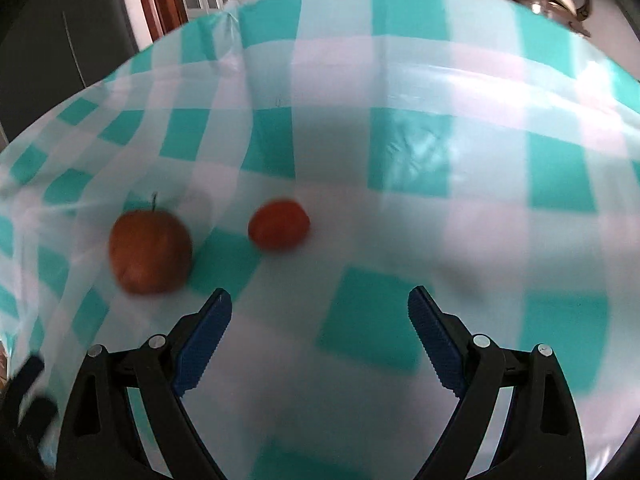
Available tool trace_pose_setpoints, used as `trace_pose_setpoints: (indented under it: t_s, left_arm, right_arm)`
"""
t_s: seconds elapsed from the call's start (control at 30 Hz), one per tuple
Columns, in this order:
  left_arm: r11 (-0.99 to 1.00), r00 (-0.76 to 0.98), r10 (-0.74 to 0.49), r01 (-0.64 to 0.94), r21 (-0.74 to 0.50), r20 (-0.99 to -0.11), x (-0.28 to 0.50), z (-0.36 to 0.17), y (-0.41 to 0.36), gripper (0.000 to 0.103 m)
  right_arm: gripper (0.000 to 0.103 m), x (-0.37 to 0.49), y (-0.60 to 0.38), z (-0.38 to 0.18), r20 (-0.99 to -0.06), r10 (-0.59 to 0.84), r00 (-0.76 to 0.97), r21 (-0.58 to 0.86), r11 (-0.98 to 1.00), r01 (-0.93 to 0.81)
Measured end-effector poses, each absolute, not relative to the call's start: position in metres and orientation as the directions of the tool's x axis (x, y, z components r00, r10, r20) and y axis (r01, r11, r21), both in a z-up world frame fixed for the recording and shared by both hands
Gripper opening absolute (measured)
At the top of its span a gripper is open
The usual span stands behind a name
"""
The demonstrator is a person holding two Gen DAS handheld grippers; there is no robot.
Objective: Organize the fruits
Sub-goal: 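Grasp the small red tomato with the right tool while the left tool grasps the brown fruit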
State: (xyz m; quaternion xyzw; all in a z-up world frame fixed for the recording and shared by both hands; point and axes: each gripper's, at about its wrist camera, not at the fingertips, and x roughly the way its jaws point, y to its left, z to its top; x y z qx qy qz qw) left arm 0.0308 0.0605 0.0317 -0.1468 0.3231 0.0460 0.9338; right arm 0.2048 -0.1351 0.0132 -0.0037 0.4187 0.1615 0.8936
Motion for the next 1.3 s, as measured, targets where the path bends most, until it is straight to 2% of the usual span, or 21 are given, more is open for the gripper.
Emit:
trace_pose_setpoints:
  t_s: [0.2,0.3,0.33,0.37,0.7,0.9,1.13,1.17,1.2,1.27,1.3]
  left_arm:
    - [0.946,0.794,-0.016,-0.185,-0.266,-0.608,0.029,0.031,0.063,0.101]
    - [0.945,0.792,-0.017,-0.186,-0.268,-0.610,0.030,0.030,0.064,0.101]
    - [0.944,0.792,-0.017,-0.188,-0.270,-0.611,0.030,0.030,0.064,0.101]
    - [0.943,0.791,-0.017,-0.190,-0.272,-0.611,0.031,0.030,0.064,0.101]
    - [0.946,0.743,-0.086,-0.148,-0.288,-0.664,0.052,0.024,0.061,0.101]
    - [0.950,0.729,-0.083,-0.149,-0.275,-0.679,0.102,0.023,0.045,0.101]
    - [0.967,0.657,-0.032,-0.171,-0.190,-0.753,0.174,0.015,0.014,0.101]
    - [0.967,0.646,-0.023,-0.178,-0.180,-0.763,0.182,0.013,0.012,0.100]
    - [0.967,0.639,-0.021,-0.181,-0.177,-0.769,0.188,0.012,0.011,0.083]
    - [0.966,0.653,0.029,-0.212,-0.147,-0.757,0.185,0.014,0.011,0.066]
    - [0.967,0.659,-0.010,-0.186,-0.175,-0.752,0.183,0.014,0.013,0.065]
  right_arm:
    - [0.080,0.237,-0.105,0.010,-0.778,0.252,0.576,0.055,0.940,-0.338]
    - [0.061,0.238,-0.101,0.007,-0.785,0.242,0.570,0.032,0.935,-0.354]
    - [0.048,0.235,-0.103,0.008,-0.780,0.249,0.573,0.034,0.933,-0.360]
    - [0.040,0.231,-0.107,0.009,-0.769,0.271,0.579,0.053,0.930,-0.365]
    - [0.040,0.167,-0.204,0.016,-0.620,0.414,0.666,0.384,0.901,-0.202]
    - [0.040,0.166,-0.222,0.017,-0.576,0.397,0.715,0.449,0.884,-0.128]
    - [0.040,0.162,-0.217,0.019,-0.561,0.410,0.719,0.461,0.876,-0.139]
    - [0.040,0.162,-0.217,0.019,-0.561,0.414,0.717,0.463,0.875,-0.142]
    - [0.040,0.163,-0.217,0.019,-0.560,0.417,0.716,0.465,0.874,-0.145]
    - [0.040,0.163,-0.217,0.019,-0.557,0.424,0.714,0.471,0.870,-0.149]
    - [0.040,0.162,-0.218,0.019,-0.557,0.425,0.714,0.472,0.869,-0.150]
